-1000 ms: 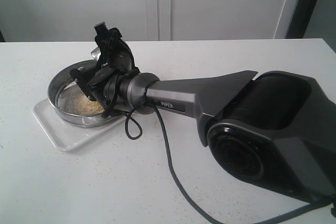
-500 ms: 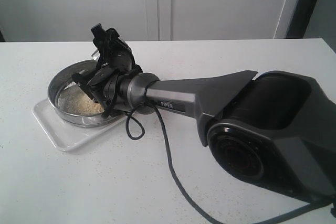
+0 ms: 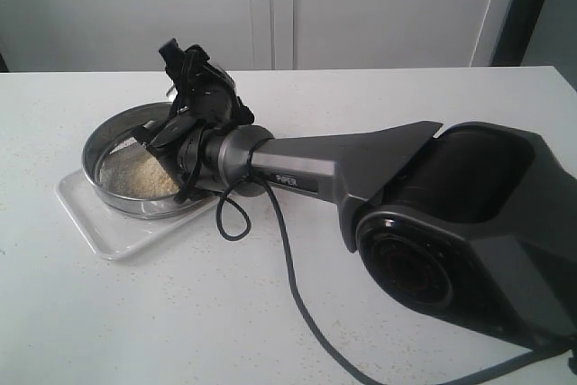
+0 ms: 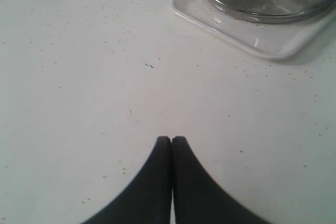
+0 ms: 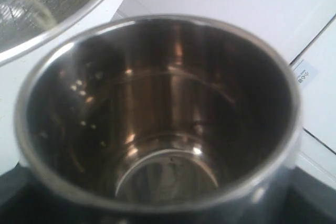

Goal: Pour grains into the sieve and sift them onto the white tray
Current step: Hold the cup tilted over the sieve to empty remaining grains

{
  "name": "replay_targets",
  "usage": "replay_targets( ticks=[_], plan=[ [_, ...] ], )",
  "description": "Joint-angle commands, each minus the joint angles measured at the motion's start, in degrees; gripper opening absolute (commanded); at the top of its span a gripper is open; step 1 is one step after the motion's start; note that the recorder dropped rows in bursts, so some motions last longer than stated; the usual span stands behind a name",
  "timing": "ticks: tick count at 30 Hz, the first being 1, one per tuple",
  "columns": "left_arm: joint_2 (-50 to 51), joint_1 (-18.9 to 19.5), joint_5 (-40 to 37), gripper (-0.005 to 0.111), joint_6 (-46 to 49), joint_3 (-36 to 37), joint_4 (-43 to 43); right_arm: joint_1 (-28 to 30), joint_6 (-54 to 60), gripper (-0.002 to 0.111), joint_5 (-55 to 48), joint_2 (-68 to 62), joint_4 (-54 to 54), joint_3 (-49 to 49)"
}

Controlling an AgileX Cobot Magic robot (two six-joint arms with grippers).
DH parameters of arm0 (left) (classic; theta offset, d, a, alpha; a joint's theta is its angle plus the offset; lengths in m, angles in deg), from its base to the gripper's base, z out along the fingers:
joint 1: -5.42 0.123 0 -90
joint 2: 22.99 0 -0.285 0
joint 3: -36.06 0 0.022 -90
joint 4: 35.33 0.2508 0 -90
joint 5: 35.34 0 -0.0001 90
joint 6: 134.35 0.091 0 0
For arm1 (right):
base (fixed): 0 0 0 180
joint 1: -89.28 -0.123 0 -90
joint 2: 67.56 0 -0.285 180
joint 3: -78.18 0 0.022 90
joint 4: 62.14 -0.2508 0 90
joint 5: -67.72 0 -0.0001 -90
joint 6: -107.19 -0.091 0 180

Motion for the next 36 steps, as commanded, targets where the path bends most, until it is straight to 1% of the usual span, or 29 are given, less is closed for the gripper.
replay_targets(
  ticks=[1, 10, 18, 26, 36],
  plan=[
    [-0.22, 0.07, -0.41, 0.0, -0.56, 0.44, 0.0, -1.0, 1.12, 0.0, -1.01, 0.58, 0.97, -0.7],
    [-0.22, 0.07, -0.41, 0.0, -0.56, 0.44, 0.0, -1.09, 3.71, 0.0, -1.62, 0.58, 0.97, -0.82],
    [-0.22, 0.07, -0.41, 0.0, -0.56, 0.44, 0.0, -1.09, 3.84, 0.0, 0.18, 0.58, 0.97, -3.34],
    [-0.22, 0.07, -0.41, 0.0, -0.56, 0.44, 0.0, -1.09, 11.13, 0.0, 3.89, 0.58, 0.97, -3.83],
    [-0.22, 0.07, -0.41, 0.0, -0.56, 0.44, 0.0, -1.09, 11.24, 0.0, 5.63, 0.58, 0.97, -3.83]
  ],
)
